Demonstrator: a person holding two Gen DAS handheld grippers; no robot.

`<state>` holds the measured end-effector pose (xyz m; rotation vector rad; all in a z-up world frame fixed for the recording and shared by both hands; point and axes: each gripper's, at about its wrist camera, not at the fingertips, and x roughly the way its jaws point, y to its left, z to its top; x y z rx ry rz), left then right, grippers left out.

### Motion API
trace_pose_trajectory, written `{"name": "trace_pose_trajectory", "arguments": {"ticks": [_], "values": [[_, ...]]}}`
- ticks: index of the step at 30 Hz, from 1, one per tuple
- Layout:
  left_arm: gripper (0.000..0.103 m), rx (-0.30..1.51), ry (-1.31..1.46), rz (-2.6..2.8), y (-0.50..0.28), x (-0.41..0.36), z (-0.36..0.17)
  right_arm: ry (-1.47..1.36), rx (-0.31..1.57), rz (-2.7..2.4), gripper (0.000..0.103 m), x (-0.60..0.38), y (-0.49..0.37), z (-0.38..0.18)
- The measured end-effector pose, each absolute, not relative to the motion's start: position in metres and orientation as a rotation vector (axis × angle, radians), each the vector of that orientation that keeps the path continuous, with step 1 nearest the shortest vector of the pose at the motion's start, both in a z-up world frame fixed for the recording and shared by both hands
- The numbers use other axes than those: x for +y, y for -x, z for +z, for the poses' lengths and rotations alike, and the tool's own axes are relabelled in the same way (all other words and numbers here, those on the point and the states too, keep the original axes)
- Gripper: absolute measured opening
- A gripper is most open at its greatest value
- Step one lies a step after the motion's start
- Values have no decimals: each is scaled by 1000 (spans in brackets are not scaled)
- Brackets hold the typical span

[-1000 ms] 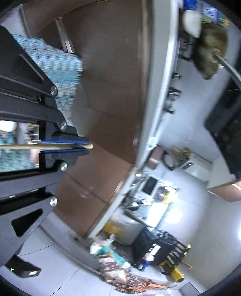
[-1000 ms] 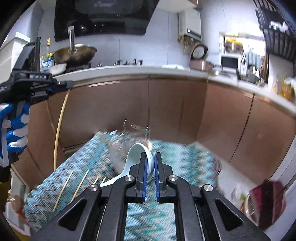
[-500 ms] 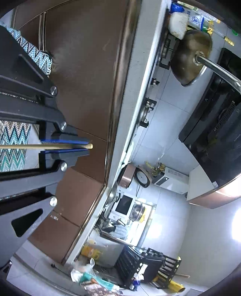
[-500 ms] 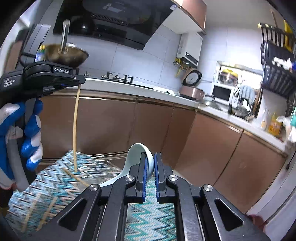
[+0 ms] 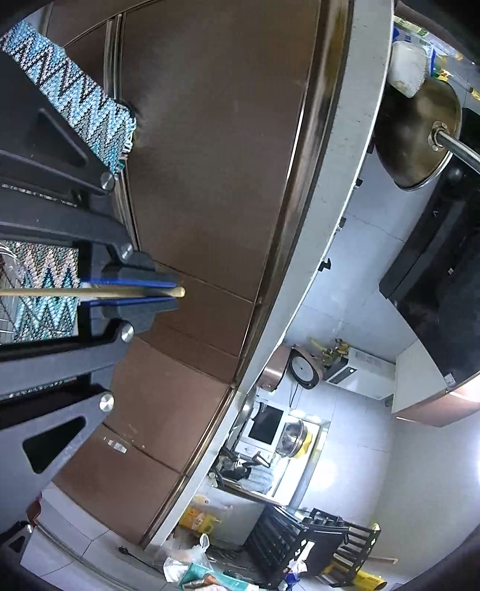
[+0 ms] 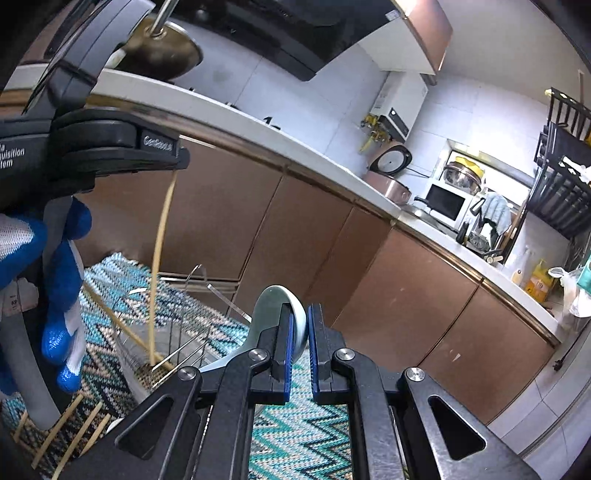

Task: Organize utensils
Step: 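Carry the chopstick and spoon to the holder and open both tools to drop them in, then withdraw both open tools from the holder back toward the loose utensils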

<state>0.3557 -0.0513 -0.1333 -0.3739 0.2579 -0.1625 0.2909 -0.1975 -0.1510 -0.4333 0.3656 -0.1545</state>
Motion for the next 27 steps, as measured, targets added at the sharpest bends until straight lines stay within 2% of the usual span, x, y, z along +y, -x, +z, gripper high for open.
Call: {"name": "trace_pose_trajectory", "arguments": {"ticks": [2,4,5,6,7,10,12,15,18,27], "values": [[6,262,374,-167,-350,-48,-133,417,377,-144,10,-198,-288,-153],[8,266,367,-168,-345,-44,-130,404,382,-144,20,-198,-284,-153],[9,267,369,-169,-342,-41,-127,393,383,-137,29,-199,-282,-152],[14,266,371,-170,-339,-38,-125,385,381,-135,36,-199,-280,-150],[22,262,372,-167,-334,-34,-121,382,380,-136,39,-198,-278,-149],[37,253,360,-156,-317,-26,-111,355,377,-134,47,-199,-270,-142],[42,255,336,-148,-304,-21,-103,315,374,-132,58,-200,-262,-137],[51,258,299,-136,-287,-14,-93,211,357,-130,69,-211,-247,-126],[54,264,265,-124,-267,-8,-87,142,341,-136,78,-218,-231,-114],[56,234,253,-111,-210,15,-61,89,266,-156,84,-218,-185,-83]]}}
